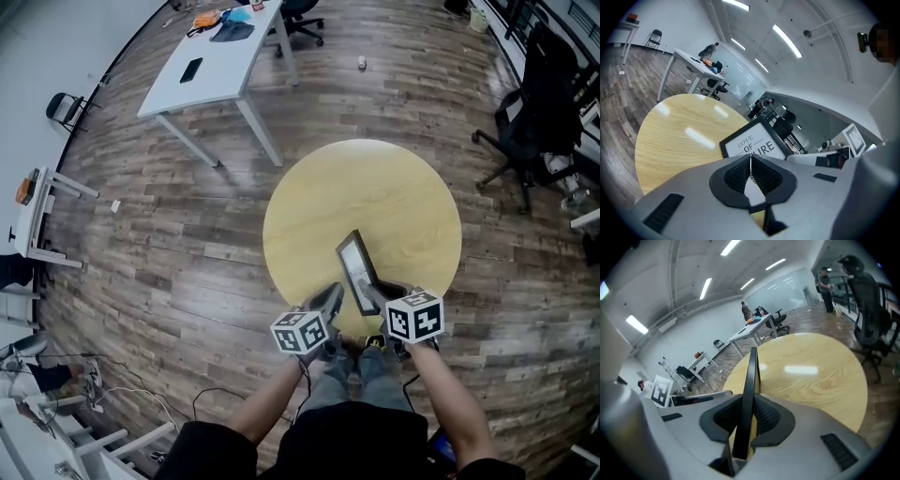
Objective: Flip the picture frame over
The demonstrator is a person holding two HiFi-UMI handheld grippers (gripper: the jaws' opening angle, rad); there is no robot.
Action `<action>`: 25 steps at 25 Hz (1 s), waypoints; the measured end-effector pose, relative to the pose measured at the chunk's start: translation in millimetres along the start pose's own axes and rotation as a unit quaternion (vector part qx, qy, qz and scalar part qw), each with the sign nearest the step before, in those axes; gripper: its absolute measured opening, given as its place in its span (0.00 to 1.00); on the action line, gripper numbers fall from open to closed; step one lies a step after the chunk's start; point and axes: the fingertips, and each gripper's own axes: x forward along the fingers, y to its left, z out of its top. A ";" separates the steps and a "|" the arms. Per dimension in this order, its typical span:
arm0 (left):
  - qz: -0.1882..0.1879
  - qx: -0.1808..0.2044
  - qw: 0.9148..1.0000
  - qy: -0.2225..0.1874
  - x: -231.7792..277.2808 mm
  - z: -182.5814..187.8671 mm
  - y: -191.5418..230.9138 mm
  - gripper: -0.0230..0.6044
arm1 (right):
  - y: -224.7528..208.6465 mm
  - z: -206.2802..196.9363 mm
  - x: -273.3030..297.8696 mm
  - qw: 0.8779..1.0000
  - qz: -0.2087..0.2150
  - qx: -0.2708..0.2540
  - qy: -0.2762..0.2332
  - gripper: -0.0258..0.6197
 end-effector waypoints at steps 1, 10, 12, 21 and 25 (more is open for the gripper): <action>-0.002 0.002 1.000 -0.003 1.8 4.2 -5.3 0.08 | -1.0 1.8 -3.8 0.999 -0.017 -0.030 0.003 0.16; -0.042 -0.024 0.999 0.005 12.0 32.0 -43.7 0.53 | 21.5 -5.7 -5.5 0.985 -0.058 -0.163 0.013 0.16; -0.032 -0.016 0.999 0.020 10.3 30.6 -38.6 0.53 | 33.8 -9.6 -1.4 0.980 -0.061 -0.188 0.016 0.16; -0.006 -0.022 0.998 0.057 -9.5 30.2 -22.1 0.45 | 66.2 -22.3 16.3 0.950 -0.090 -0.299 0.026 0.17; 0.006 -0.021 0.997 0.078 -21.5 24.3 -7.8 0.36 | 79.0 -36.7 30.3 0.941 -0.094 -0.324 0.037 0.17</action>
